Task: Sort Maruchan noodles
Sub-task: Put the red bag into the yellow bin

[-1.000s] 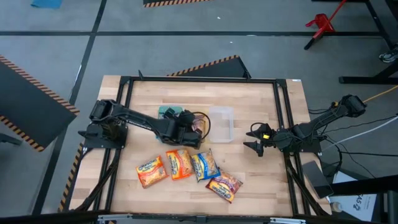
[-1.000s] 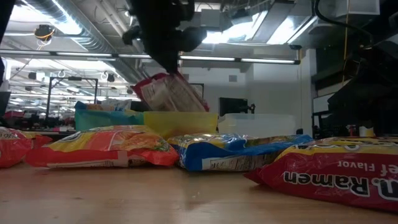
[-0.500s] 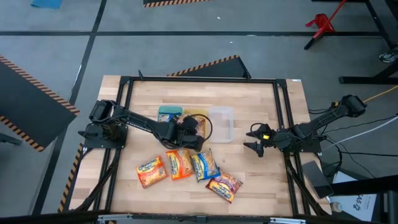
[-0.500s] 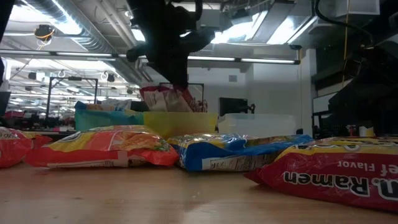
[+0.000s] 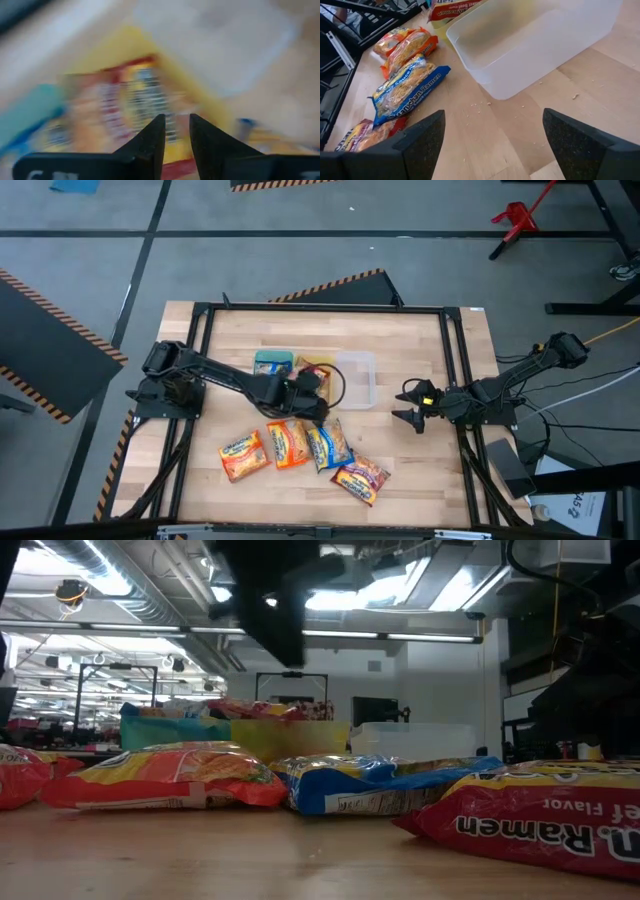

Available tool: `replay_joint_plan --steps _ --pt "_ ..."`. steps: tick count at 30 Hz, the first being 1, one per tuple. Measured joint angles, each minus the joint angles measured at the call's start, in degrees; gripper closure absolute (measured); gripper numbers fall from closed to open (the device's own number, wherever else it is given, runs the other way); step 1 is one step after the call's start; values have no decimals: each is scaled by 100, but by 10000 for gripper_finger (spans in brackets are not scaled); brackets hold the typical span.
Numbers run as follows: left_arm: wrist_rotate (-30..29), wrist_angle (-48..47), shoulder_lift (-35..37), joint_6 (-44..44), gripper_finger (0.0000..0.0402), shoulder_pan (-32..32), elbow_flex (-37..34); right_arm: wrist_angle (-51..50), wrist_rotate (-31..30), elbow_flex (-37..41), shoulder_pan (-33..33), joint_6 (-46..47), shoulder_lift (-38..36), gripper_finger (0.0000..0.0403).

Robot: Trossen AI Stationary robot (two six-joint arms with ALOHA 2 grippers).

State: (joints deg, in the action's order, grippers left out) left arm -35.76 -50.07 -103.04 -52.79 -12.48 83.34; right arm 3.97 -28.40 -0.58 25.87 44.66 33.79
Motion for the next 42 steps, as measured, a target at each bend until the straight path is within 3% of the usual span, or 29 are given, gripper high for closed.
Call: replay_joint_plan --steps 2,7,13,18,27,30,36,39,42 --pt "-243 -793 3 -387 329 -34 135 -2 0 0 0 0 -1 81" --pt "91 -2479 6 -1570 350 52 -31 -2 -2 0 -1 0 1 81" --pt "288 -2025 2 -1706 371 23 -410 -2 -35 0 0 0 -1 81" --pt "592 -1049 2 -1264 388 36 -657 -2 -6 0 -2 0 1 81" --pt "585 151 2 -281 400 47 -657 -2 -4 0 -1 1 1 81" --pt "390 -310 2 -394 401 41 -655 -2 -3 0 -1 2 0 81" --pt "7 -1947 2 -1506 401 47 -657 -2 3 0 -1 2 1 81" --pt "-257 -1986 2 -1605 401 43 -657 -2 -48 0 0 0 -1 81" --pt "-125 -1987 2 -1605 401 89 -670 -2 -49 0 0 1 0 81"
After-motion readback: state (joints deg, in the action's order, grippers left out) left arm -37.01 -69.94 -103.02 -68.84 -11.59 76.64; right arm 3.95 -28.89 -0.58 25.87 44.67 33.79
